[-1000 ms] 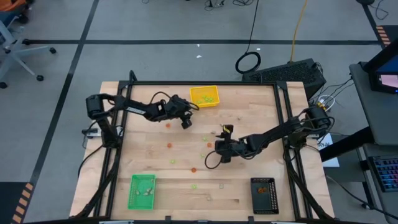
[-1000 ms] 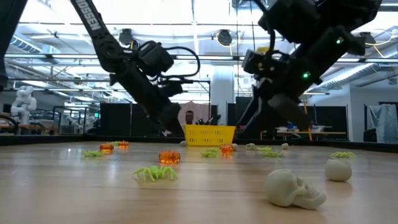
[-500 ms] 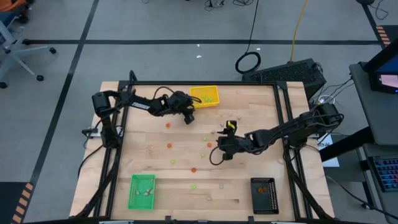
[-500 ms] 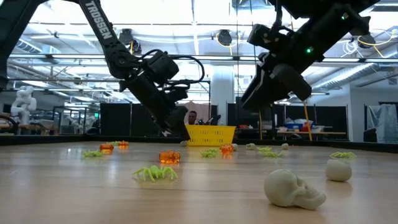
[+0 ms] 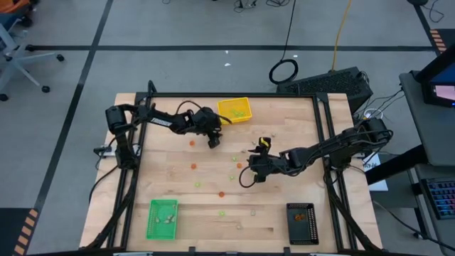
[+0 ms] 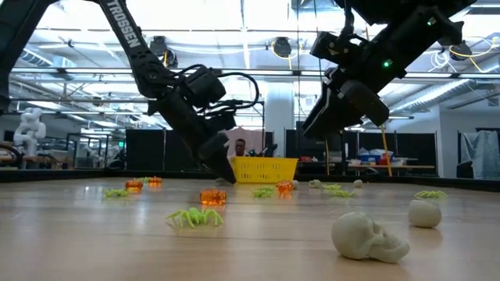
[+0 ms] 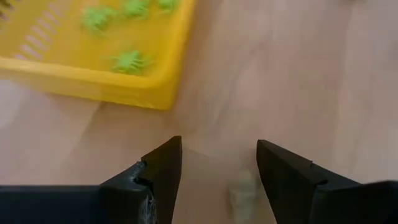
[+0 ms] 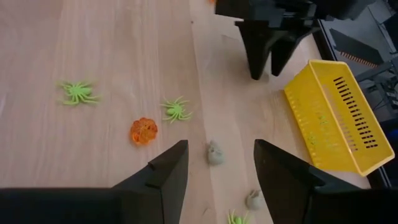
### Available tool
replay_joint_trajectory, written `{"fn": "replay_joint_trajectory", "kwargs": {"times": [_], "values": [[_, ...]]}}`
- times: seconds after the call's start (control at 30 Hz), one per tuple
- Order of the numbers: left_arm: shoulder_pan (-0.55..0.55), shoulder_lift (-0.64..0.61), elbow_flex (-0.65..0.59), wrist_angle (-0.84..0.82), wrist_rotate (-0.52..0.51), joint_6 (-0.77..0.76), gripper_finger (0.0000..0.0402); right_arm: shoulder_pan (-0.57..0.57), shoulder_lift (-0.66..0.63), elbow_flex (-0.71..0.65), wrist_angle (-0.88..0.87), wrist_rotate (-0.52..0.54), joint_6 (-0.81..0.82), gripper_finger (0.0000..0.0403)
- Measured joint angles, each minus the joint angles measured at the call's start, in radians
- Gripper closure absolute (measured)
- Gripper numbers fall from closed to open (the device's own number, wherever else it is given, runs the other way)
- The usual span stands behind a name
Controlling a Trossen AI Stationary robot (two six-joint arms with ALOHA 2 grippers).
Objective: Sort Halloween decoration
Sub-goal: Put the white skull toy into the green bin
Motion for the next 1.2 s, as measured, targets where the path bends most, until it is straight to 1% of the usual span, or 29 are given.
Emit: {"fn": "replay_joint_trajectory", "kwargs": {"times": [0.13, 0.3, 0.4, 0.57, 0.7, 0.9, 1.2], "values": [[-0.041, -0.039, 0.0, -0.061, 0.0, 0.005, 0.0197, 0.001, 0.0, 0.0, -0.008, -0.002, 0.016, 0.0234], [-0.093, -0.126, 0.0, -0.198, -0.02, -0.001, 0.0197, 0.001, 0.0, 0.0, -0.03, -0.003, 0.028, 0.0234], [-0.105, -0.154, 0.0, -0.207, -0.044, -0.003, 0.0197, 0.001, 0.0, 0.0, -0.03, -0.003, 0.027, 0.0234], [-0.099, -0.146, 0.0, -0.205, -0.103, -0.032, 0.0197, 0.001, 0.0, 0.0, -0.02, -0.003, 0.021, 0.0234], [-0.095, -0.129, -0.001, -0.205, -0.107, -0.065, 0.0197, 0.004, 0.0, 0.0, -0.02, -0.004, 0.033, 0.0234], [-0.096, -0.085, -0.001, -0.143, -0.106, -0.075, 0.0197, 0.015, 0.0, 0.0, -0.018, -0.004, 0.033, 0.0234], [-0.096, -0.079, -0.001, -0.156, -0.106, -0.099, 0.0197, 0.028, 0.0, 0.0, -0.021, -0.004, 0.032, 0.0234]]}}
